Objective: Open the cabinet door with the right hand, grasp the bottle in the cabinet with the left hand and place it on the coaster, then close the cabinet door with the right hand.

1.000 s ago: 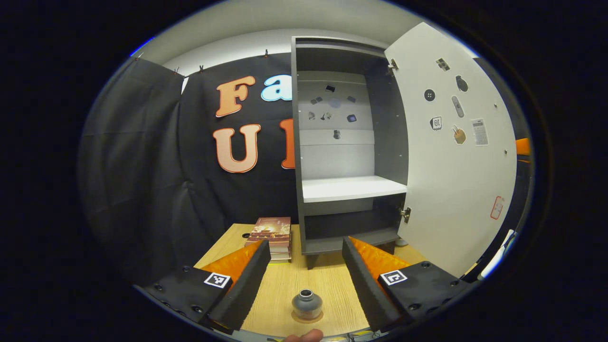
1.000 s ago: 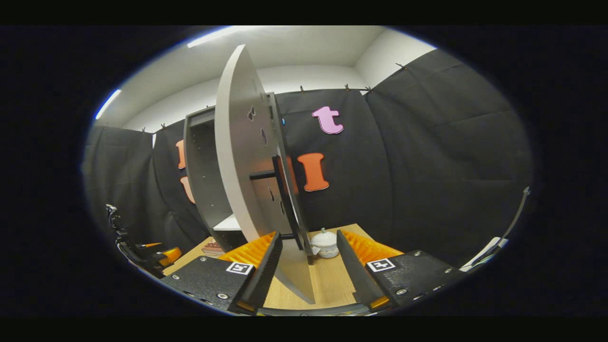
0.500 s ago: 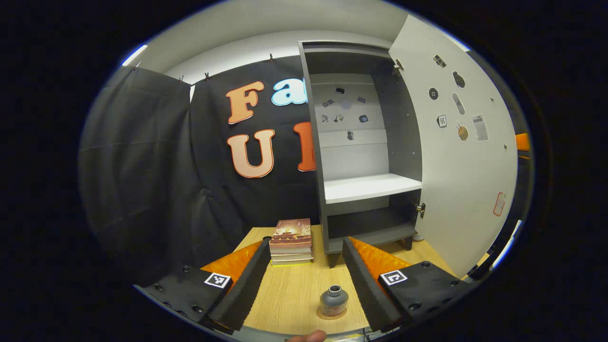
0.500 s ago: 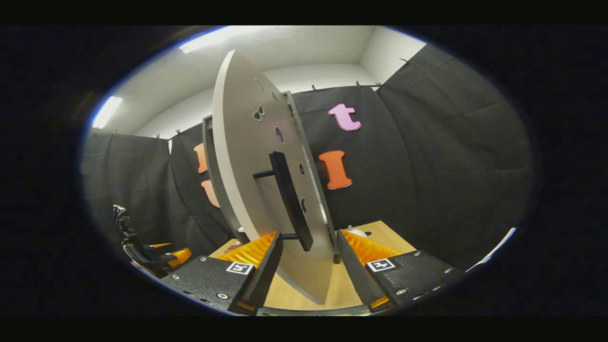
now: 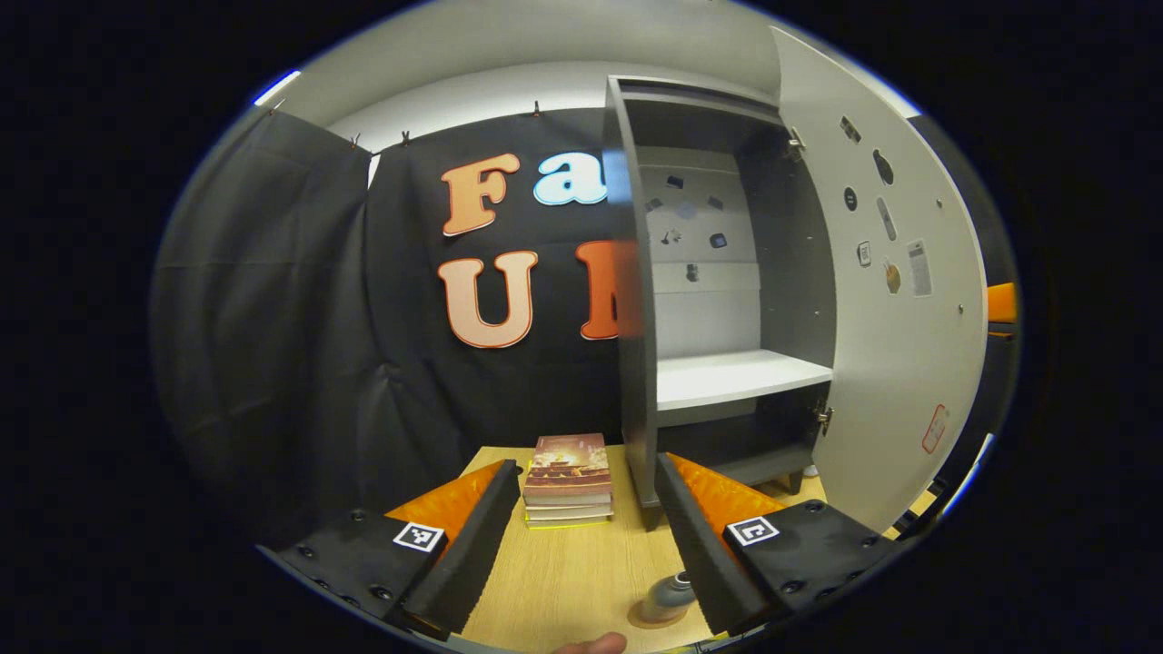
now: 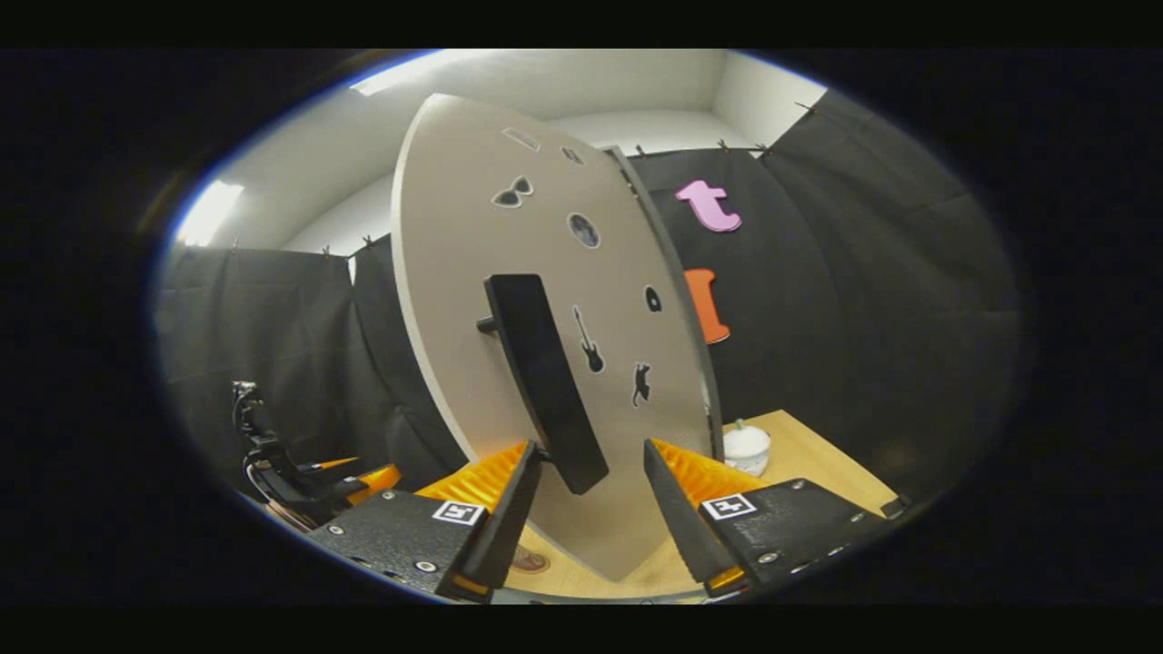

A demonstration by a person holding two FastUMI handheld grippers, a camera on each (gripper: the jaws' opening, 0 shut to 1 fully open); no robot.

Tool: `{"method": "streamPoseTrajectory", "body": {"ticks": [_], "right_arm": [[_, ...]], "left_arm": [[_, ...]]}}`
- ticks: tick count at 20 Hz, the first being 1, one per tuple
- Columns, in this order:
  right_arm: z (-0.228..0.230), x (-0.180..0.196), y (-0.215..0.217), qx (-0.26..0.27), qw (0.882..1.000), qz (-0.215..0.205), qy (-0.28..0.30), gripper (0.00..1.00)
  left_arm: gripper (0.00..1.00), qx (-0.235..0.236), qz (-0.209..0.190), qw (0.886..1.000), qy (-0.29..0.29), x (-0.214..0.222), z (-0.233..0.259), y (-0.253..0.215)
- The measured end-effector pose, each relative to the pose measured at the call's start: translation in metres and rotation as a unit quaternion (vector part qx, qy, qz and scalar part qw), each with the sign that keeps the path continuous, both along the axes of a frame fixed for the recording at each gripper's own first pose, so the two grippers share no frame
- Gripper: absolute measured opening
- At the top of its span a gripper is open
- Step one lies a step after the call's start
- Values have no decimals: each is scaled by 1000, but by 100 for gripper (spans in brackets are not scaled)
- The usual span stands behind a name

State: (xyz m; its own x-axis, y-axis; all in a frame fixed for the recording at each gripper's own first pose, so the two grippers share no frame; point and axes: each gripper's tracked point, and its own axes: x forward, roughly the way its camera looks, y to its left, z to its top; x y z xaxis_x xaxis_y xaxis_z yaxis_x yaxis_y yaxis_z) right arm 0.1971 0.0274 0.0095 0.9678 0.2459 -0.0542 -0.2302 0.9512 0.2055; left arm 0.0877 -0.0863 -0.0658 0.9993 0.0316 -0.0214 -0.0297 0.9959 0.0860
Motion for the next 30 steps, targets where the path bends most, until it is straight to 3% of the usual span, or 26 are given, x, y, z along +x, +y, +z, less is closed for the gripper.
{"method": "streamPoseTrajectory", "body": {"ticks": [2, 3, 4, 13, 23, 30], "right_arm": [[-3, 8, 7, -11, 1000, 8, -2, 75], [-2, 11, 12, -13, 1000, 10, -3, 85], [-3, 18, 15, -16, 1000, 11, -2, 77], [1, 59, 42, -88, 995, -4, -42, 94], [0, 82, 55, -107, 992, -24, -55, 94], [-8, 103, 47, -128, 988, -72, -55, 94]], "left_arm": [[97, -8, 2, 1000, 5, 16, -1, 19], [98, -9, 2, 1000, 4, 23, 0, 28], [98, -9, 5, 1000, 2, 30, 1, 39], [97, -28, 20, 999, -14, 75, -4, 110], [97, -45, -24, 999, 6, 114, -29, 106], [97, -59, -29, 998, 15, 123, -36, 108]]}}
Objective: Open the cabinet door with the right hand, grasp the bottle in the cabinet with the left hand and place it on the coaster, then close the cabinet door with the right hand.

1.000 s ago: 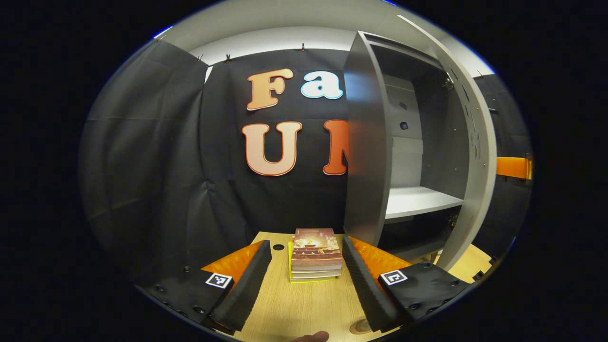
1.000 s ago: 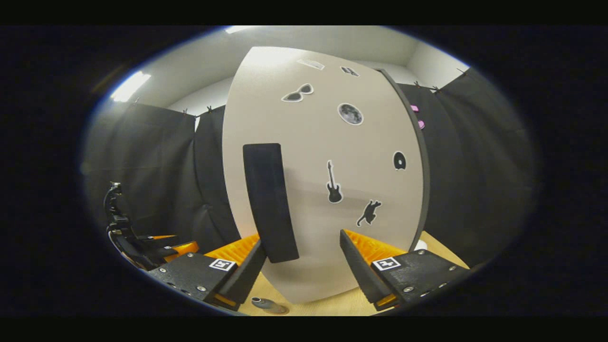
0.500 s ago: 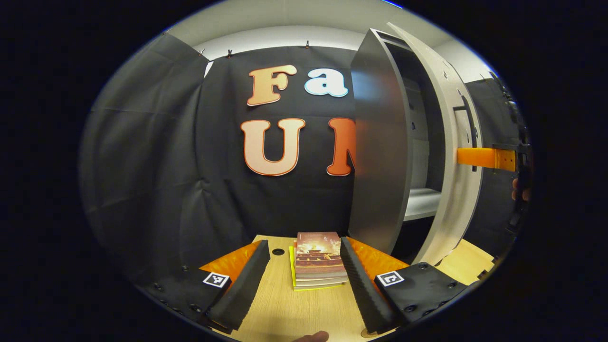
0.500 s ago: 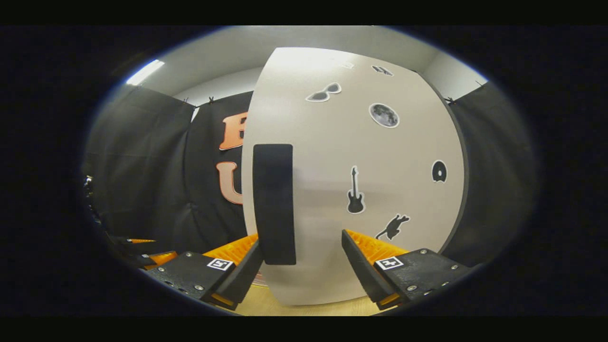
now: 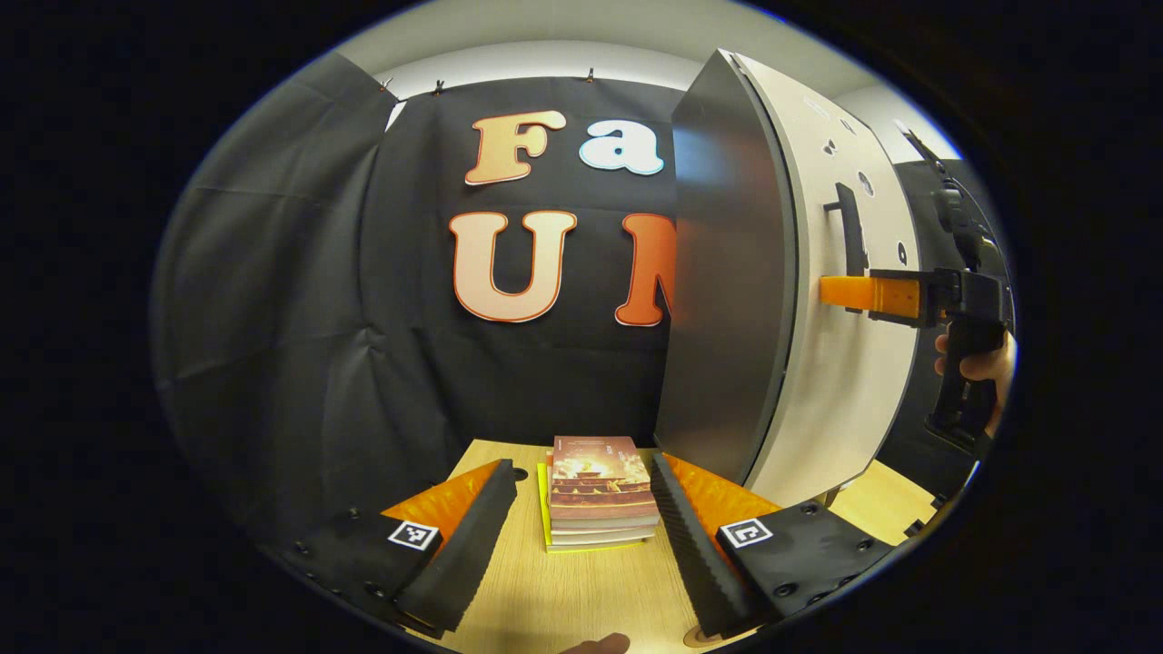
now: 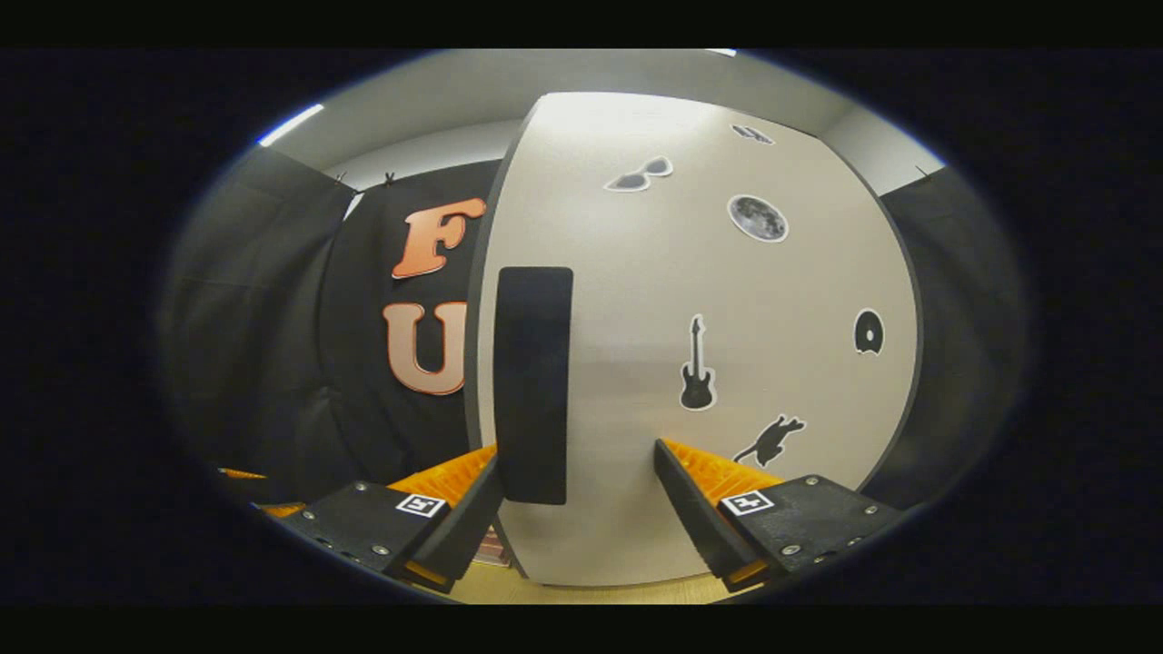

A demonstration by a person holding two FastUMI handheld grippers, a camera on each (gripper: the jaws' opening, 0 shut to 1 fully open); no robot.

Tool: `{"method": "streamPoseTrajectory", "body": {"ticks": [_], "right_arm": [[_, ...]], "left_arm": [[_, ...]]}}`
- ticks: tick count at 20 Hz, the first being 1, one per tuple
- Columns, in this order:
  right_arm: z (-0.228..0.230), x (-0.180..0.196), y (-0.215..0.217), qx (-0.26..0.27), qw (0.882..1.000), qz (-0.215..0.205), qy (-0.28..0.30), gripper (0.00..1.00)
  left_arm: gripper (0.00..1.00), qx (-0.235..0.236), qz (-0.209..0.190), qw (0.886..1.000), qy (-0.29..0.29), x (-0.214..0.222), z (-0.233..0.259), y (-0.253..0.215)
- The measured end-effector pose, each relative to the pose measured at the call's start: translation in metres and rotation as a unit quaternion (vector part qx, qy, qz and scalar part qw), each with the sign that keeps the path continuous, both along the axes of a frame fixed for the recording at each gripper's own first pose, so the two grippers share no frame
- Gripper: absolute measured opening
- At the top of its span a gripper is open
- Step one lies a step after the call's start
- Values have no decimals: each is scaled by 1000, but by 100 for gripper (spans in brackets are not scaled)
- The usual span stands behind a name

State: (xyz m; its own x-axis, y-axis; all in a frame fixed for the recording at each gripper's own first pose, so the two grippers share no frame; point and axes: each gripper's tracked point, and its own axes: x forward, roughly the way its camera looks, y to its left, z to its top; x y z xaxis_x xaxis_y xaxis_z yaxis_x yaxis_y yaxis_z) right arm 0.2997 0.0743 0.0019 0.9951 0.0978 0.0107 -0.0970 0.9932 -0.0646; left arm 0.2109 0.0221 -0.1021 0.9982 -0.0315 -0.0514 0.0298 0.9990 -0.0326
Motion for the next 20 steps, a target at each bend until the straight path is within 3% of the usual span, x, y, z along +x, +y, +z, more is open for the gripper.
{"method": "streamPoseTrajectory", "body": {"ticks": [6, 10, 17, 20], "right_arm": [[0, 1, -1, -3, 1000, 2, 5, 95], [-5, -8, 8, 23, 999, 34, 32, 95], [2, -111, -13, 16, 997, 70, 31, 95], [-2, -158, -43, 10, 998, 62, 22, 95]], "left_arm": [[97, 3, 10, 1000, 8, -9, 1, 3], [97, 1, 14, 1000, 6, -29, 11, -9], [97, 2, 15, 1000, -11, -99, 48, -65], [97, 3, 25, 1000, -17, -135, 60, -90]]}}
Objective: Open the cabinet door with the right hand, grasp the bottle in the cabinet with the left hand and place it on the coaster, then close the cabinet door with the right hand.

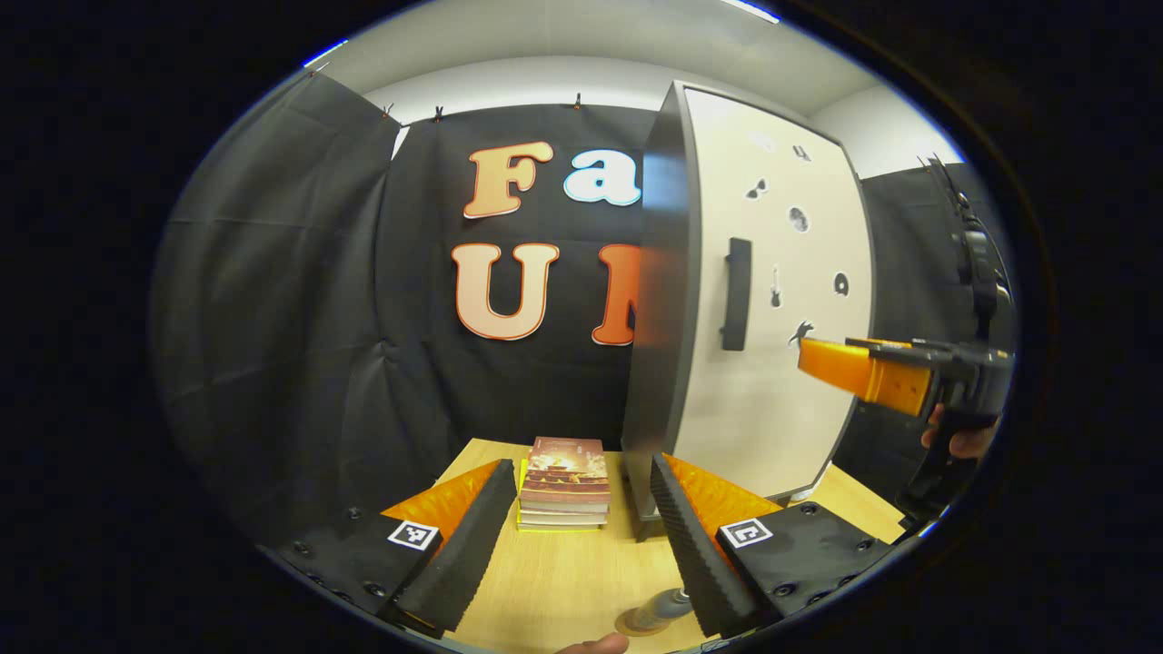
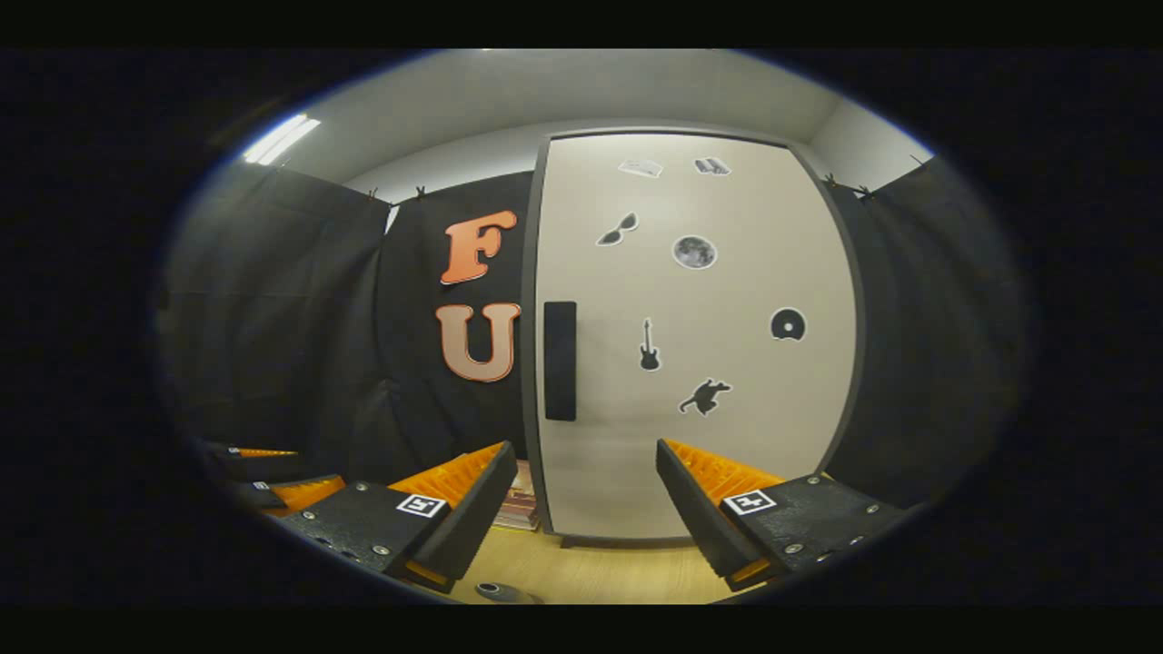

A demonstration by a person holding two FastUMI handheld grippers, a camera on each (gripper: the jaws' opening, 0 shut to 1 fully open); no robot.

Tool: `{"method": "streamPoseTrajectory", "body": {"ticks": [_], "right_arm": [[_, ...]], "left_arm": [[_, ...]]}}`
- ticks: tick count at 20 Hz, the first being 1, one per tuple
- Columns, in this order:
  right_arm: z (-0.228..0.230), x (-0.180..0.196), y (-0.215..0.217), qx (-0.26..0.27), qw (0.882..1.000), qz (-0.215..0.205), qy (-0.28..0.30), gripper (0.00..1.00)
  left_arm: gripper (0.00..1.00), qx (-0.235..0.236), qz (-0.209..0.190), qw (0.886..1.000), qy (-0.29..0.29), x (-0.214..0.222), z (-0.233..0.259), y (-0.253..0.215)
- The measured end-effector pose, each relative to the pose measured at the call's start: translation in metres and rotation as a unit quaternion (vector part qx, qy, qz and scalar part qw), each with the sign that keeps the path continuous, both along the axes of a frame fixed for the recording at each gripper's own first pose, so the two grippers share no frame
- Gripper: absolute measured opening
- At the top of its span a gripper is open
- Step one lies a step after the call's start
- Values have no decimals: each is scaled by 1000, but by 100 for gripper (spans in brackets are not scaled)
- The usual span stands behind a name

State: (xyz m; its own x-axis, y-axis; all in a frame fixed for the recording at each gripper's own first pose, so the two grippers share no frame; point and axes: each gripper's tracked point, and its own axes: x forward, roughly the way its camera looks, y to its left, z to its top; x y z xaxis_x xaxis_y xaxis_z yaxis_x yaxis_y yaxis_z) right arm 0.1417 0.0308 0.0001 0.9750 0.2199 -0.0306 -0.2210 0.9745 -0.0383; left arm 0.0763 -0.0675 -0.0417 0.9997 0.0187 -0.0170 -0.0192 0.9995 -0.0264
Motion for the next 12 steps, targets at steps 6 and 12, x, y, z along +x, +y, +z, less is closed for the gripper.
{"method": "streamPoseTrajectory", "body": {"ticks": [6, 12], "right_arm": [[-10, -78, -54, 14, 1000, -20, 18, 95], [0, -117, -88, 27, 999, -41, 12, 95]], "left_arm": [[94, 6, 27, 1000, -14, -52, 15, -35], [95, 21, 33, 999, -37, -89, 35, -60]]}}
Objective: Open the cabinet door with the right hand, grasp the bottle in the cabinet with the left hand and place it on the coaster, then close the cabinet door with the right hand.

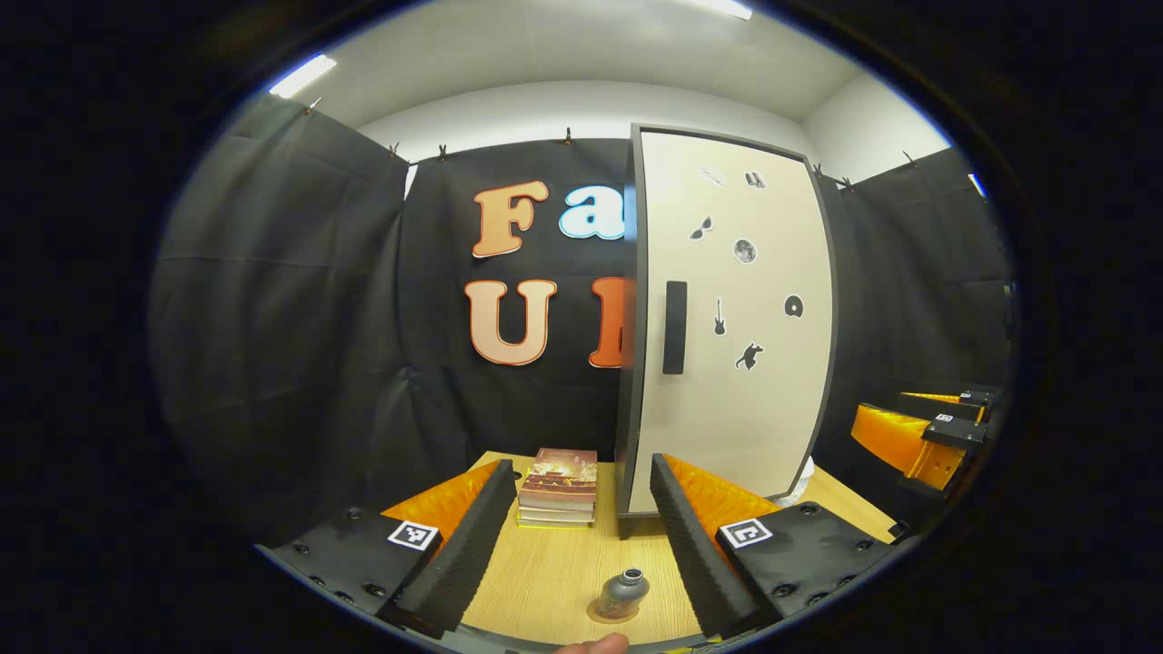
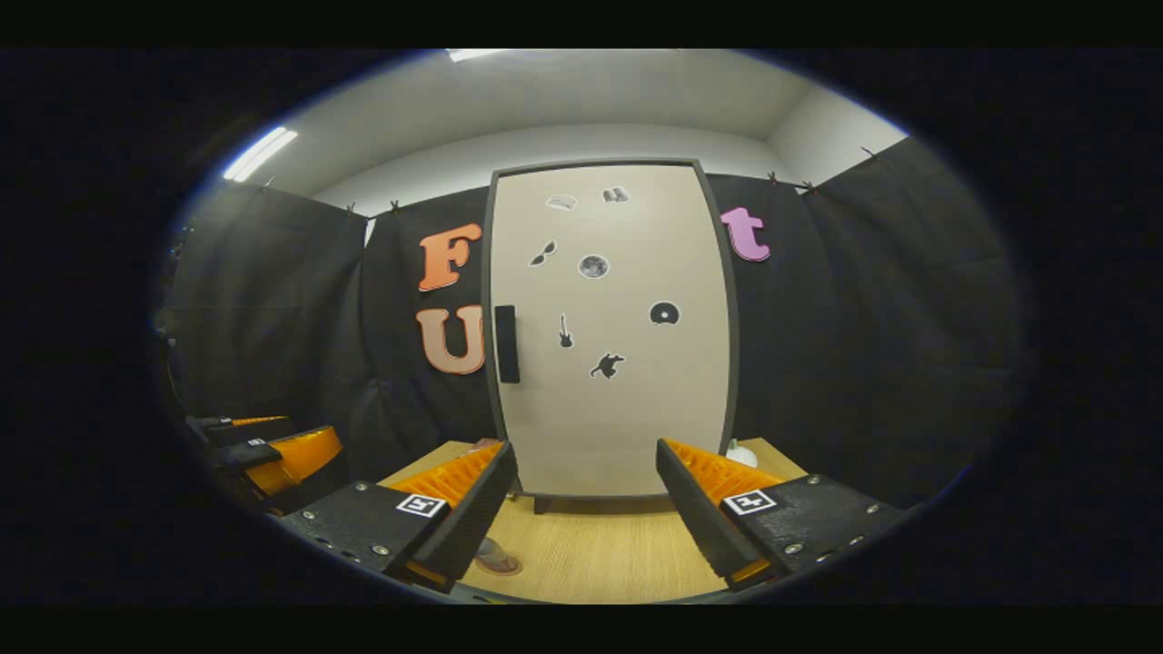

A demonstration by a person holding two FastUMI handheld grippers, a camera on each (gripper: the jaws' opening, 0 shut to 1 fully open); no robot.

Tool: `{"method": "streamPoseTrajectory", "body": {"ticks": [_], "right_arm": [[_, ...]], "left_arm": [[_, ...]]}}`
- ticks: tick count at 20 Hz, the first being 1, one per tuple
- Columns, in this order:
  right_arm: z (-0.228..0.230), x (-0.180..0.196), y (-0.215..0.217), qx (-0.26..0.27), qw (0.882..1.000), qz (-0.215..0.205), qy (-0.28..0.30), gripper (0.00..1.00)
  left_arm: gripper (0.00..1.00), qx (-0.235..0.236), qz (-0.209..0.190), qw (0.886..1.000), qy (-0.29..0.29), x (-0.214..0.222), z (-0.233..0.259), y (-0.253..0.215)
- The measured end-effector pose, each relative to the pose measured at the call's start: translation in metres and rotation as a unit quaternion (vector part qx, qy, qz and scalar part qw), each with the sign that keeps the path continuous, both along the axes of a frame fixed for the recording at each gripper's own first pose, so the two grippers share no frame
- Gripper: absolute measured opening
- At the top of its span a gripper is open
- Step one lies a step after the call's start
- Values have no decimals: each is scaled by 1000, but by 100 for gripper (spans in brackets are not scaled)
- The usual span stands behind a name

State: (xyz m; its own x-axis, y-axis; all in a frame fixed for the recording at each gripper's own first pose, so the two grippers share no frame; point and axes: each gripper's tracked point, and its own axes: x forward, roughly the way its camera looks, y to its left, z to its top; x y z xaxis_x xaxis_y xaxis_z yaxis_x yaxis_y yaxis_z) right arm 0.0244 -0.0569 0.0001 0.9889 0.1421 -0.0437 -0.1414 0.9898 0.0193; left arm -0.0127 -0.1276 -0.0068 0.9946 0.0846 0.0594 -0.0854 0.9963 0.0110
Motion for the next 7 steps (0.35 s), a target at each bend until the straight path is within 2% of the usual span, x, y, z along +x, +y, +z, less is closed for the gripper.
{"method": "streamPoseTrajectory", "body": {"ticks": [7], "right_arm": [[-9, -23, -18, -4, 1000, -15, 6, 95]], "left_arm": [[95, 0, -4, 1000, 3, -19, -6, -16]]}}
